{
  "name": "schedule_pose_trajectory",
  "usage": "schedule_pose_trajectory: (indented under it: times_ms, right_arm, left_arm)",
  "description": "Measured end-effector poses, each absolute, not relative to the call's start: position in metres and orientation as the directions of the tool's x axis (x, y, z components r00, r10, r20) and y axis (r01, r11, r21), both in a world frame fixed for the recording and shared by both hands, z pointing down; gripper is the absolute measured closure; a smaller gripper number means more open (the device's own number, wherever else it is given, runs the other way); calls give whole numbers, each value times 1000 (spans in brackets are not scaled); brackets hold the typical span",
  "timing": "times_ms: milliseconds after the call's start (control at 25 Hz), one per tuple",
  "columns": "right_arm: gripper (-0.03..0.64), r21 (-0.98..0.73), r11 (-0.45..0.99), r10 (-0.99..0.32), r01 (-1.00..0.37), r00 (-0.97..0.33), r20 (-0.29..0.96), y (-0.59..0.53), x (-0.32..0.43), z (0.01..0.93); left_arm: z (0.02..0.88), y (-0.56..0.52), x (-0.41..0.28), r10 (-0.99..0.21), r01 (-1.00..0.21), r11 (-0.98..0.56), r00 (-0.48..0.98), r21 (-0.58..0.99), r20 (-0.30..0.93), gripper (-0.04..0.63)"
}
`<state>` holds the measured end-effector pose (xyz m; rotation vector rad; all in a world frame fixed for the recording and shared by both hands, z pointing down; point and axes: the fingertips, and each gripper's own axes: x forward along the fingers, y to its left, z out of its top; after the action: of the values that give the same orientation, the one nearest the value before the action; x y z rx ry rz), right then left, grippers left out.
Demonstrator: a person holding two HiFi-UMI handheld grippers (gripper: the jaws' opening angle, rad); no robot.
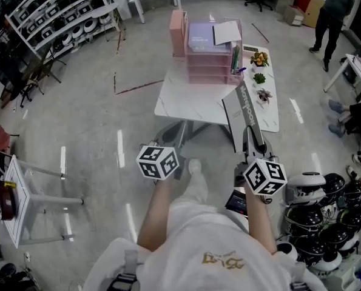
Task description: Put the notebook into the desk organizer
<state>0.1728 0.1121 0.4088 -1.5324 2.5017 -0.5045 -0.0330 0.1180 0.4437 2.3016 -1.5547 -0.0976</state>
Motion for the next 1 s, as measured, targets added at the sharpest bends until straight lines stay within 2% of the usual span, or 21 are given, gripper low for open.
schedule_pose_trajectory:
  times_ms: [600,1000]
  right_arm:
    - [598,-368,412,-895,-834,-446,8,-124,99,370]
    - [598,-407,405,-892,-819,-452,21,-210,56,376]
  left_arm:
    - [424,-137,-95,-888,-854,-380,444,355,117,578]
    - [424,-227,-123,-873,-841,-412,474,350,114,578]
